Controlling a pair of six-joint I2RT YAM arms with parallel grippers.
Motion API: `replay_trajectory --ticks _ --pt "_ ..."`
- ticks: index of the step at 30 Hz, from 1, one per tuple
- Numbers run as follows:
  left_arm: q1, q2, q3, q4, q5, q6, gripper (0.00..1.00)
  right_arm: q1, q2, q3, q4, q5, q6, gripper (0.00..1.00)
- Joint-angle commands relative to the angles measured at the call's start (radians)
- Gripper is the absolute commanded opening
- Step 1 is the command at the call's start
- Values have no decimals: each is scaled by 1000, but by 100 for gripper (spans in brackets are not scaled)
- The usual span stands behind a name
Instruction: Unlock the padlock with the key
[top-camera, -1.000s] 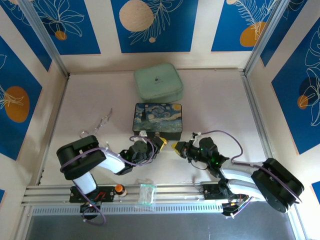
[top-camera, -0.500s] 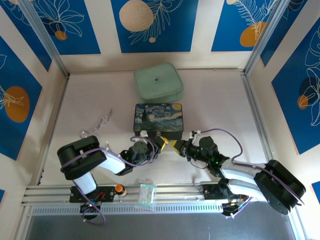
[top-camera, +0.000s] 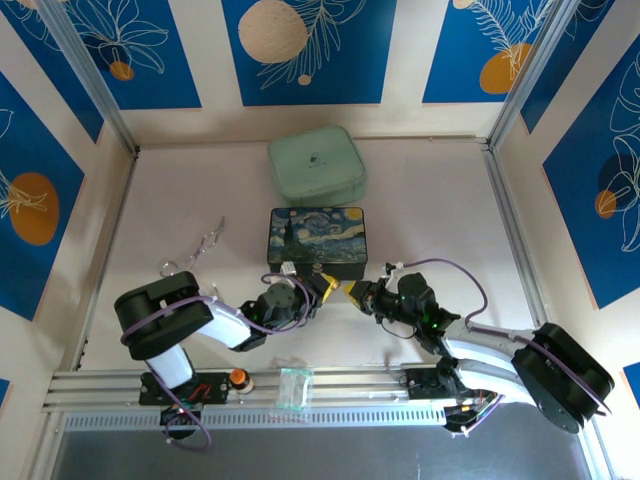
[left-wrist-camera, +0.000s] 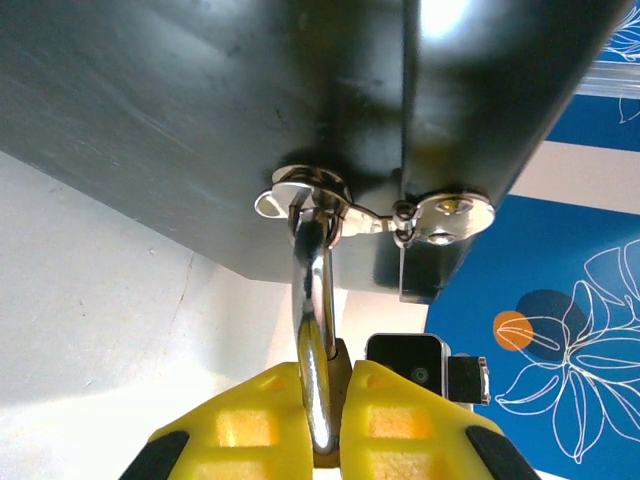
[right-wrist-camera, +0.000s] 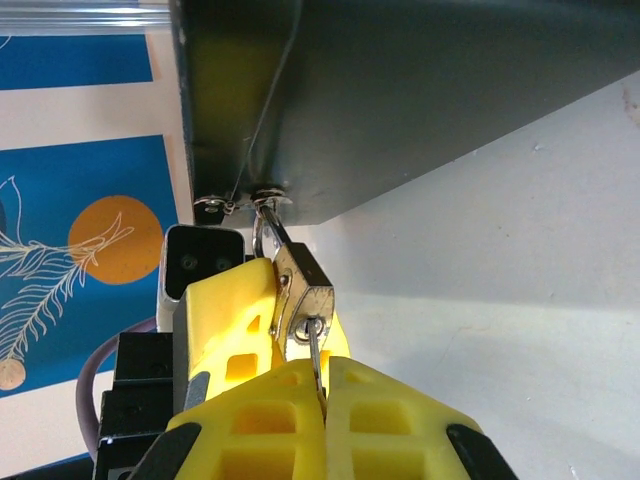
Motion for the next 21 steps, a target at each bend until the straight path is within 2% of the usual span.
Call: replay_trajectory --ticks 1,16,21 --pt "-13 -21 7 93 -12 2 0 12 7 18 4 30 -2 0" --pt "-42 13 18 145 -2 -17 0 11 96 25 135 -9 -8 0" --pt "-46 20 8 148 -15 -16 0 13 78 11 136 7 -6 0"
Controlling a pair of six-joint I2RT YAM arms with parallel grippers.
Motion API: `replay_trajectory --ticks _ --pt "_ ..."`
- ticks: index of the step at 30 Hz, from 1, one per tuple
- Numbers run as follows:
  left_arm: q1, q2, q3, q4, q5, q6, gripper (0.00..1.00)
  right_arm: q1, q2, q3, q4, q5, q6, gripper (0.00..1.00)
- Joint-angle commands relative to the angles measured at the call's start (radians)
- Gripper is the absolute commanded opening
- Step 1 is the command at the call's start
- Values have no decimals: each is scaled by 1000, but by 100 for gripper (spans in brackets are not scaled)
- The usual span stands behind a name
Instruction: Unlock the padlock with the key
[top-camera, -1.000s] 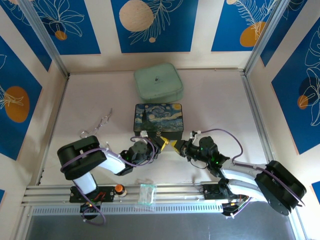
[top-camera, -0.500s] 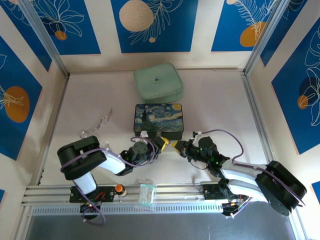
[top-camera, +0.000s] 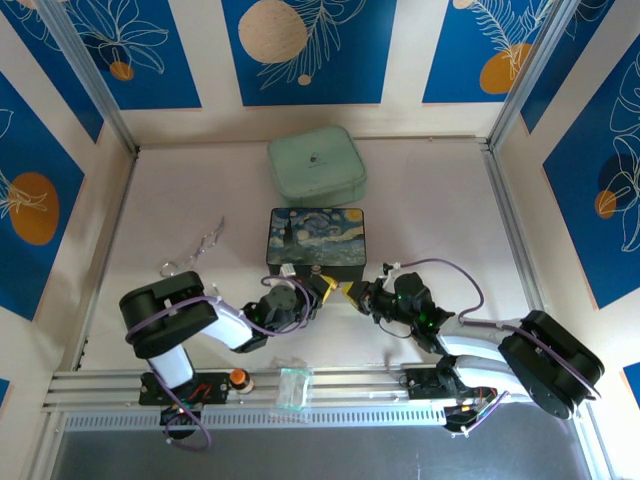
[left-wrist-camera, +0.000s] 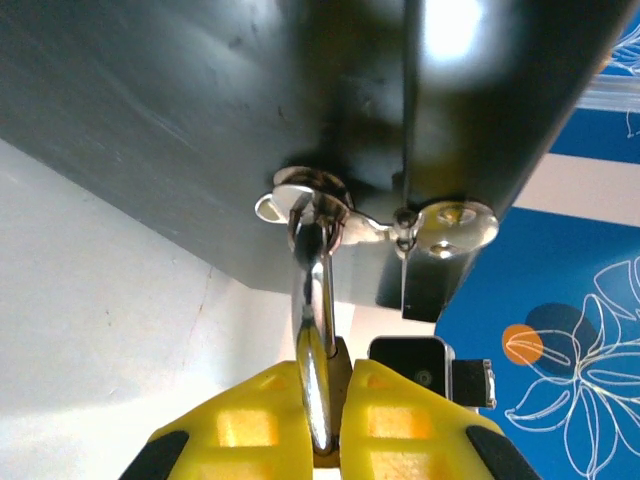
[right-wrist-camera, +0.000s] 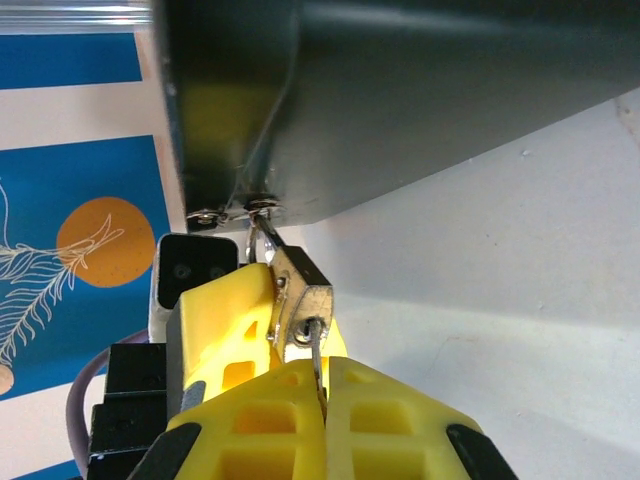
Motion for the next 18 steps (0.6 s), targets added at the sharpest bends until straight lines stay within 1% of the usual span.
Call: replay_trajectory --ticks 1,6,8,10,13,18 --pt "-29 -8 6 131 26 -2 0 4 -23 11 33 7 -9 0" --pt "-29 -2 24 135 44 3 0 -3 -25 33 3 -16 -24 0" --pt "-31 0 33 144 58 0 0 -20 6 30 31 -40 -15 0" --pt "-35 -3 40 156 71 0 0 -58 59 31 87 -109 -8 0" --pt "-41 -11 44 169 93 -4 0 -92 131 35 172 -171 8 0" --pt "-48 -19 43 199 98 -5 0 -113 186 47 204 -205 17 0"
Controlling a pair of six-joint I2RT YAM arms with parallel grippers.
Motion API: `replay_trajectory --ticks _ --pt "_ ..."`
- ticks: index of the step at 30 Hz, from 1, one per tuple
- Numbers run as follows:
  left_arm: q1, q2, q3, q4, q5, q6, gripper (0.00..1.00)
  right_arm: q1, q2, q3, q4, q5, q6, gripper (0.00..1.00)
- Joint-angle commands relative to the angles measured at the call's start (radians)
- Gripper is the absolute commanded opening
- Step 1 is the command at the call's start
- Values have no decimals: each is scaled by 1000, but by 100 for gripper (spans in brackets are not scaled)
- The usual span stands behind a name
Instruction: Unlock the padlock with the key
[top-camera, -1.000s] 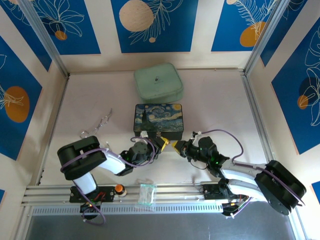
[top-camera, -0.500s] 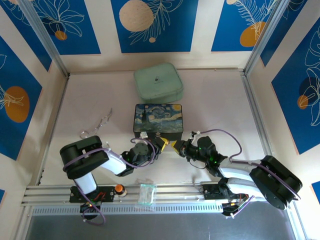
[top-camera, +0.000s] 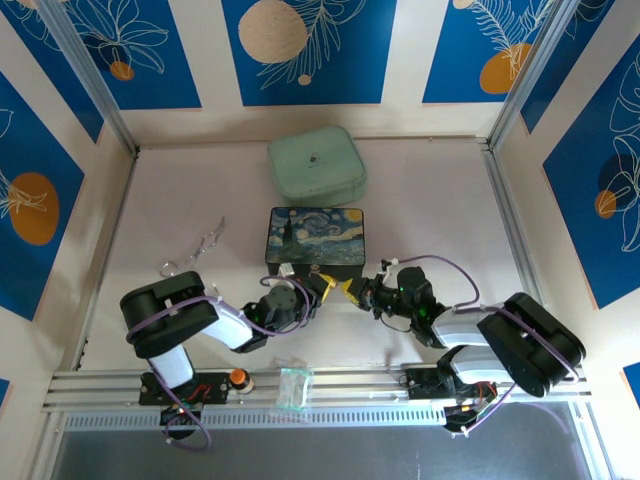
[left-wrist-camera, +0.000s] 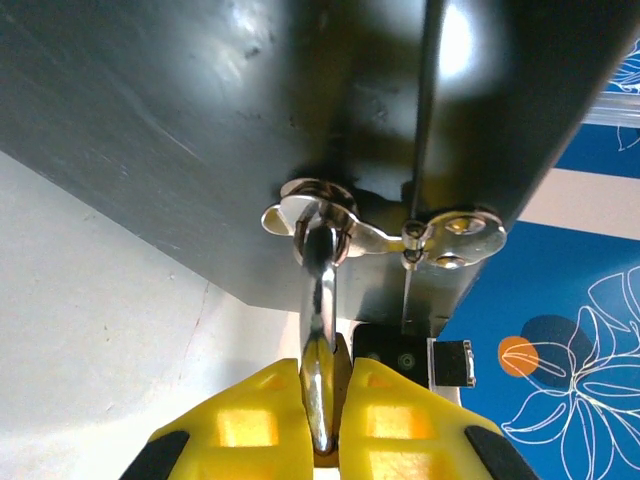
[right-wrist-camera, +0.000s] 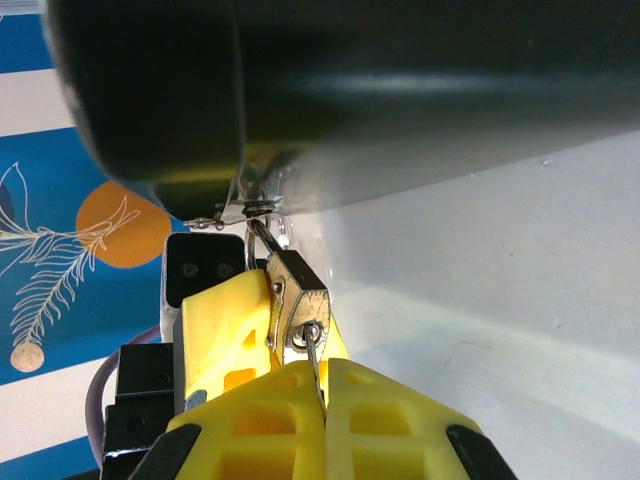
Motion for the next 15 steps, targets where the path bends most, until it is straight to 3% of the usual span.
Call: replay_trajectory --ticks 1,10,15 --pt "-48 -20 42 200 123 -1 0 -17 36 33 57 -30 16 0" --pt "-52 -26 42 272 144 -23 0 -60 121 39 130 -87 30 0" --pt "-52 -51 38 257 152 -11 0 -140 232 50 250 -231 49 0"
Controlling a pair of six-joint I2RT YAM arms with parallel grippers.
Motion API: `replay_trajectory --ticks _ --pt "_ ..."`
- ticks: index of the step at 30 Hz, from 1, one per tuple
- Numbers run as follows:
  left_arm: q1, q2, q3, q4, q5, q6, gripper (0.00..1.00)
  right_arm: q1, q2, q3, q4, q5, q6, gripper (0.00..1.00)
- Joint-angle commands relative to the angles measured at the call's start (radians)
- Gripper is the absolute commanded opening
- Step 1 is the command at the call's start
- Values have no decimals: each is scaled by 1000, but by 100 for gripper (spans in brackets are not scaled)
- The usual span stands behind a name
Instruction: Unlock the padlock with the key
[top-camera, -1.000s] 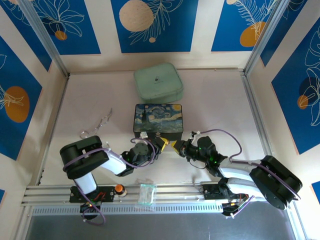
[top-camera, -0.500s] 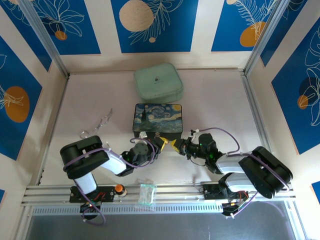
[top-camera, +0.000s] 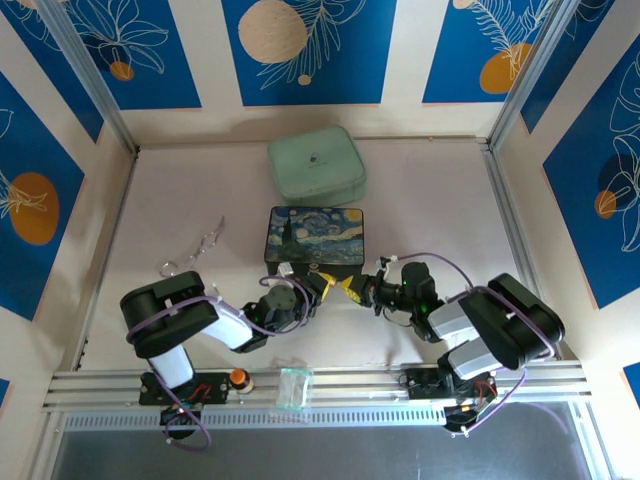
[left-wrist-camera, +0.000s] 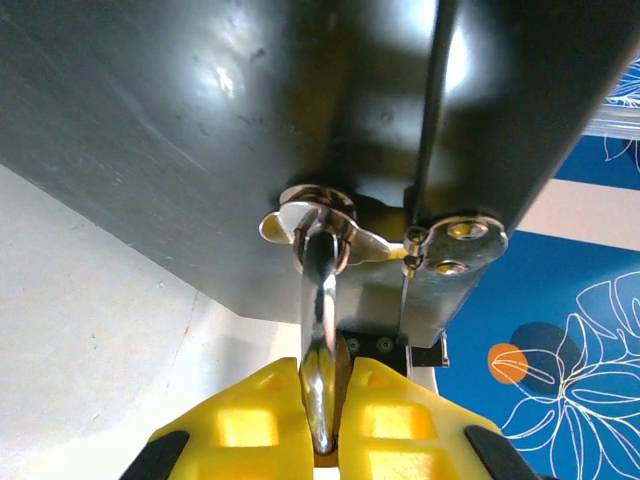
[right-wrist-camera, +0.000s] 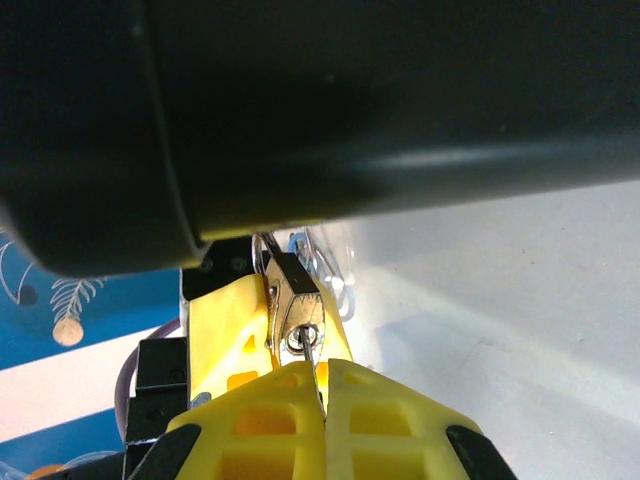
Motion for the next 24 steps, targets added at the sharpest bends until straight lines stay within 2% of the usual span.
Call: replay_trajectory --ticks 1,7,17,20,24 --pt "-53 -48 39 241 168 -1 0 -41 81 47 76 -68 17 0" --pt "-53 -32 53 258 185 -3 0 -67 140 88 86 -157 2 0" --pt "-52 -53 31 259 170 4 0 -106 250 118 203 -290 15 0" --pt "-50 -44 31 259 172 0 0 -117 246 112 175 -318 -23 0" --pt "-51 -35 50 259 177 4 0 -106 193 102 104 -285 -59 0"
